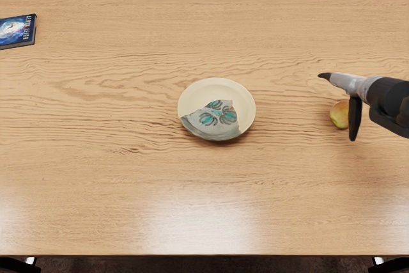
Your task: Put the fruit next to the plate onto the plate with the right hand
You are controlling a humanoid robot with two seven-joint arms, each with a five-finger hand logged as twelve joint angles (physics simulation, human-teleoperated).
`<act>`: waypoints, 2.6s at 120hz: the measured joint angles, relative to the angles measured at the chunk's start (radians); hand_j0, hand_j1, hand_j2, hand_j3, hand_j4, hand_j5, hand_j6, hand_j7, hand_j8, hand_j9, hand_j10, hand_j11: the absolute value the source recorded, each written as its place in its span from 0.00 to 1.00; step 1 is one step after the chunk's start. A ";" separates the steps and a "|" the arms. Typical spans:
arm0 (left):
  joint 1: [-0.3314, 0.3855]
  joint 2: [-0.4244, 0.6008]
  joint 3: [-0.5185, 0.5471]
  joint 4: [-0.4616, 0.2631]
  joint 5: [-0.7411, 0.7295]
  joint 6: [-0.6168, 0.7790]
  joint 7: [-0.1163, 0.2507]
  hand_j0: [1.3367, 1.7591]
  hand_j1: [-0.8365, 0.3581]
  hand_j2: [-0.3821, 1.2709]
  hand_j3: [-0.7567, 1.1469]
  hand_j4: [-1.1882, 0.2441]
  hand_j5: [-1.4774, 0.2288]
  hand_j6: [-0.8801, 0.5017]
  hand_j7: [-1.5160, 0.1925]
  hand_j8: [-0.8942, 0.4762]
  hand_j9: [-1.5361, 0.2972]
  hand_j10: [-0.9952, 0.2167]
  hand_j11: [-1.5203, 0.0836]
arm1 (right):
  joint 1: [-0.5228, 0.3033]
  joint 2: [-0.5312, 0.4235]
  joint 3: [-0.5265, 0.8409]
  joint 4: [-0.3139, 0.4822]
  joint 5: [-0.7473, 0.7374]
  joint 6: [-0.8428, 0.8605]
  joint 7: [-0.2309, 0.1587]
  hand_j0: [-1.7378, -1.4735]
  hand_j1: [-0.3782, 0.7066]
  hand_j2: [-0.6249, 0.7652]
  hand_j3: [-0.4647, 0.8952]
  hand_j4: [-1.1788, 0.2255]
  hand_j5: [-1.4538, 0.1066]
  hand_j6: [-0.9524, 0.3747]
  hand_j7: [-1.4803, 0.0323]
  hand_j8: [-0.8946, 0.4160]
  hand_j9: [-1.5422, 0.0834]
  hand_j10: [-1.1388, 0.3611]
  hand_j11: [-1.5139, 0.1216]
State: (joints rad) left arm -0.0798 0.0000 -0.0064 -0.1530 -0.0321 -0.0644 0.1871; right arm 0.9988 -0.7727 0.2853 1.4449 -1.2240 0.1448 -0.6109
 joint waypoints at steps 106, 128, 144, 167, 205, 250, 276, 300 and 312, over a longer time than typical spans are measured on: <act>0.000 0.000 0.000 0.000 0.000 0.000 0.000 0.76 0.98 0.23 0.40 0.82 0.86 0.63 0.88 0.65 0.83 0.81 0.94 | -0.070 0.027 -0.013 -0.057 -0.103 -0.115 0.000 0.30 0.28 0.42 0.34 0.67 0.74 0.53 0.78 0.50 0.76 0.60 0.74; 0.000 0.000 0.000 0.000 0.000 0.000 0.000 0.76 0.98 0.23 0.40 0.82 0.86 0.63 0.88 0.65 0.83 0.81 0.94 | -0.074 0.029 -0.013 -0.057 -0.133 -0.116 0.000 0.30 0.29 0.42 0.34 0.66 0.73 0.53 0.77 0.49 0.75 0.59 0.73; 0.000 0.000 0.000 0.000 0.000 0.000 0.000 0.76 0.98 0.23 0.40 0.82 0.86 0.63 0.88 0.65 0.83 0.81 0.94 | -0.075 0.030 -0.024 -0.057 -0.138 -0.116 0.000 0.30 0.29 0.42 0.34 0.66 0.73 0.53 0.77 0.49 0.75 0.59 0.73; 0.000 0.000 0.000 0.000 0.000 0.000 0.000 0.76 0.98 0.23 0.40 0.82 0.86 0.63 0.88 0.65 0.83 0.81 0.94 | -0.076 0.031 -0.034 -0.057 -0.141 -0.115 0.000 0.30 0.29 0.42 0.34 0.66 0.73 0.53 0.77 0.49 0.76 0.60 0.73; 0.000 0.000 0.000 0.000 0.000 0.000 0.000 0.76 0.98 0.23 0.40 0.82 0.86 0.63 0.88 0.65 0.83 0.81 0.94 | -0.076 0.048 -0.040 -0.059 -0.140 -0.117 0.000 0.30 0.31 0.42 0.34 0.65 0.71 0.52 0.76 0.48 0.74 0.58 0.72; 0.000 0.000 0.000 0.000 0.000 0.000 0.000 0.76 0.98 0.23 0.40 0.82 0.86 0.63 0.88 0.65 0.83 0.81 0.94 | -0.093 0.049 -0.040 -0.061 -0.139 -0.128 0.000 0.30 0.36 0.41 0.34 0.62 0.68 0.49 0.72 0.45 0.71 0.56 0.69; 0.000 0.000 0.000 0.000 0.000 0.000 0.000 0.76 0.98 0.23 0.40 0.82 0.86 0.63 0.88 0.65 0.83 0.81 0.94 | -0.097 0.045 -0.040 -0.061 -0.138 -0.137 0.000 0.30 0.43 0.40 0.34 0.57 0.62 0.43 0.66 0.41 0.65 0.51 0.63; 0.000 0.000 0.000 0.000 0.000 0.000 0.000 0.76 0.98 0.23 0.40 0.82 0.86 0.63 0.88 0.65 0.83 0.81 0.94 | -0.102 0.043 -0.040 -0.062 -0.133 -0.138 0.000 0.31 0.49 0.43 0.34 0.52 0.57 0.38 0.60 0.45 0.59 0.47 0.57; 0.000 0.000 0.000 0.000 0.000 0.000 0.000 0.76 0.98 0.23 0.40 0.82 0.86 0.63 0.88 0.65 0.83 0.81 0.94 | -0.104 0.044 -0.039 -0.063 -0.134 -0.137 0.000 0.31 0.50 0.44 0.34 0.49 0.55 0.39 0.57 0.47 0.57 0.47 0.55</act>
State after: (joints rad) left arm -0.0797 0.0000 -0.0064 -0.1532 -0.0321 -0.0644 0.1871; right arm 0.8952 -0.7289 0.2458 1.3816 -1.3577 0.0076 -0.6110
